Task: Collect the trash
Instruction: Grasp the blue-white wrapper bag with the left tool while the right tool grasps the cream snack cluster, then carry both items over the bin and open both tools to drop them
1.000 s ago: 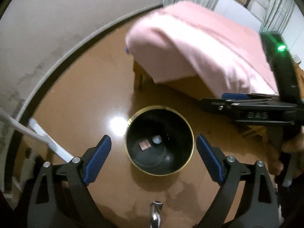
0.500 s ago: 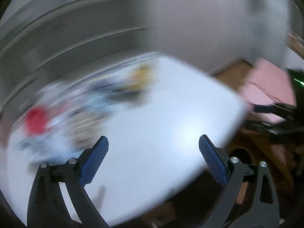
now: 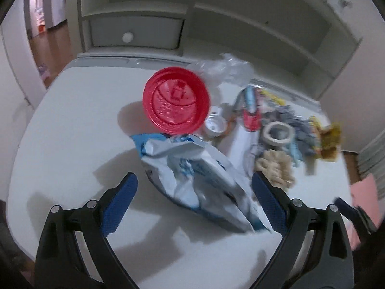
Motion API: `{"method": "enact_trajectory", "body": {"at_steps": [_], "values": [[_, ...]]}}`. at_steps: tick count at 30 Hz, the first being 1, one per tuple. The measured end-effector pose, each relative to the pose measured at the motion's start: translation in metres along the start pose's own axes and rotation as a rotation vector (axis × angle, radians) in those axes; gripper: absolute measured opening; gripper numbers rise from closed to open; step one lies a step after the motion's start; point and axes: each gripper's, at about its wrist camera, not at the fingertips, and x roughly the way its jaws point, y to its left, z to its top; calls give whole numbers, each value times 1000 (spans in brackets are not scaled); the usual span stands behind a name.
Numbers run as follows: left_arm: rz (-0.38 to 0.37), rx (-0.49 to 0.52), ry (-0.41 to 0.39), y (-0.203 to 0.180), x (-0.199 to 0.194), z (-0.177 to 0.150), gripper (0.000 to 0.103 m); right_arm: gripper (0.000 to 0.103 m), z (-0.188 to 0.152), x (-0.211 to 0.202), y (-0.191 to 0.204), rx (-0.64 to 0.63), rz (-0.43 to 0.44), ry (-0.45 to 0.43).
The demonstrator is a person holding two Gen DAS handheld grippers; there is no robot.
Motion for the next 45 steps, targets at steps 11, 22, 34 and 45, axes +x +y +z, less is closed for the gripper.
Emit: {"method": "enact_trajectory", "body": {"at_steps": [11, 22, 34, 45], "values": [[-103, -41, 8, 23, 22, -20, 66, 81, 22, 41, 6, 61, 57, 69], [-96, 51, -57, 35, -19, -28, 49, 56, 42, 88, 35, 50, -16, 120], [-156, 198, -97, -8, -50, -50, 49, 26, 7, 1, 16, 45, -84, -6], [-380, 518, -95, -165, -68, -116, 49, 26, -115, -143, -129, 312, -335, -119]]}}
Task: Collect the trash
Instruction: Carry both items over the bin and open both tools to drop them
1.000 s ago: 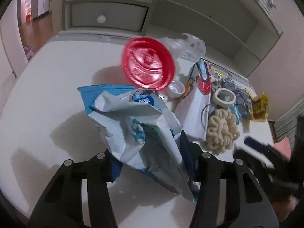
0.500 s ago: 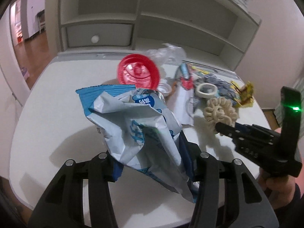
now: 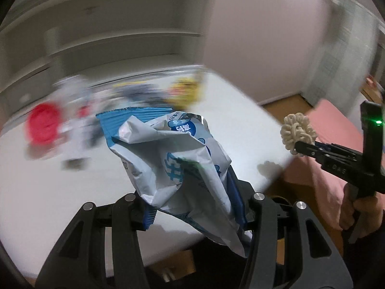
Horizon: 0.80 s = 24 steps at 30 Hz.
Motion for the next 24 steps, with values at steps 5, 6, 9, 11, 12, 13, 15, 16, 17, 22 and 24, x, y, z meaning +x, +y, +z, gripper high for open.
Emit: {"method": "enact_trajectory", "body": {"at_steps": [5, 6, 9, 11, 12, 13, 15, 16, 17, 22, 24], "values": [[-174, 178, 28, -117, 44, -6, 49, 26, -55, -30, -104, 146, -151, 18], [-204, 212, 43, -140, 56, -10, 49, 26, -70, -33, -127, 187, -177, 30], [-291, 289, 101, -197, 90, -27, 49, 26, -109, -35, -180, 282, -227, 65], [-337, 340, 142, -231, 117, -43, 50, 26, -132, -30, -208, 336, -249, 89], [-347, 361, 162, -246, 131, -52, 49, 26, -144, -25, -220, 362, -255, 102], [-351, 382, 181, -261, 145, -61, 49, 26, -153, -20, -230, 380, -263, 113], [-361, 417, 220, -281, 172, -75, 49, 26, -175, -5, -250, 422, -277, 148], [-360, 439, 239, -290, 187, -83, 49, 26, -182, 4, -255, 441, -273, 163], [-358, 458, 251, -297, 197, -91, 49, 26, -193, 11, -263, 462, -266, 182], [-344, 505, 324, -317, 255, -127, 50, 26, -234, 48, -290, 551, -245, 264], [-346, 491, 363, -319, 276, -133, 50, 26, -248, 62, -296, 574, -239, 294]]}}
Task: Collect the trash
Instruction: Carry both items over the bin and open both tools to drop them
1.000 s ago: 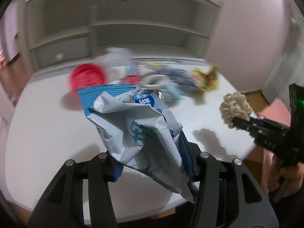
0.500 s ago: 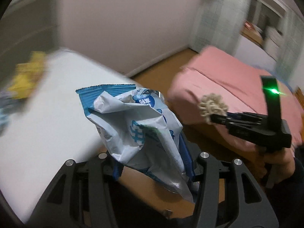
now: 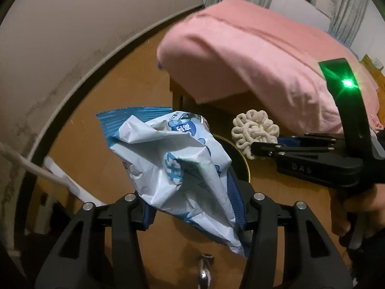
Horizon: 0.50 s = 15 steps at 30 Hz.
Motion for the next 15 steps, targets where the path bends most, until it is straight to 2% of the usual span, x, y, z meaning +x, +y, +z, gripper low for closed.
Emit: {"method": "enact_trajectory", "body": {"at_steps": [9, 12, 15], "values": [[-9, -12, 78, -2, 52, -14, 50, 28, -9, 41, -16, 44, 0, 68], [-13, -15, 98, -3, 60, -15, 50, 53, -10, 43, -22, 57, 0, 63], [-20, -16, 104, -2, 63, -17, 50, 55, -10, 47, -25, 68, 1, 63]]}}
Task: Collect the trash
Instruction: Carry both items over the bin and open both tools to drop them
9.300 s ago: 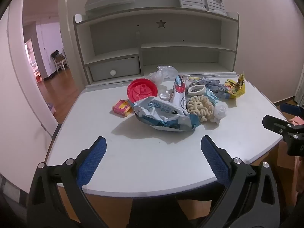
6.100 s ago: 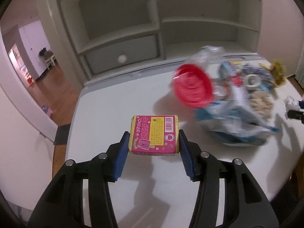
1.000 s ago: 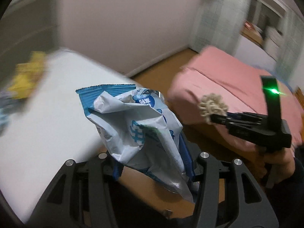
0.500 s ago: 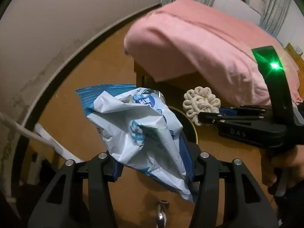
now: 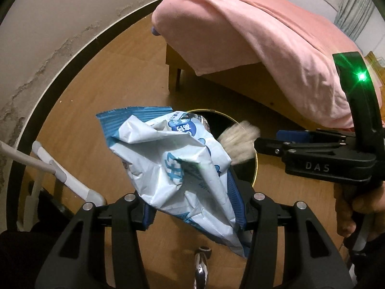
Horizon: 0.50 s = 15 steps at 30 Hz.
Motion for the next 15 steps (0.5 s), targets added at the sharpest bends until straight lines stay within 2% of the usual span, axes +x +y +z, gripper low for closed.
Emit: {"method": "enact_trajectory", "body": {"at_steps": [4, 9, 11, 13, 15], "values": [[-2, 3, 10, -2, 4, 1, 50, 56, -1, 1, -8, 24, 8, 1], [-25, 16, 28, -10, 12, 10, 51, 63, 0, -4, -18, 59, 7, -17], [-37, 20, 31, -14, 14, 14, 57, 63, 2, -8, -21, 69, 2, -24], [-37, 25, 42, -18, 17, 19, 75, 63, 1, -14, -23, 79, -1, -33], [-32, 34, 47, -22, 19, 22, 80, 63, 1, -21, -25, 85, -5, -43]]}}
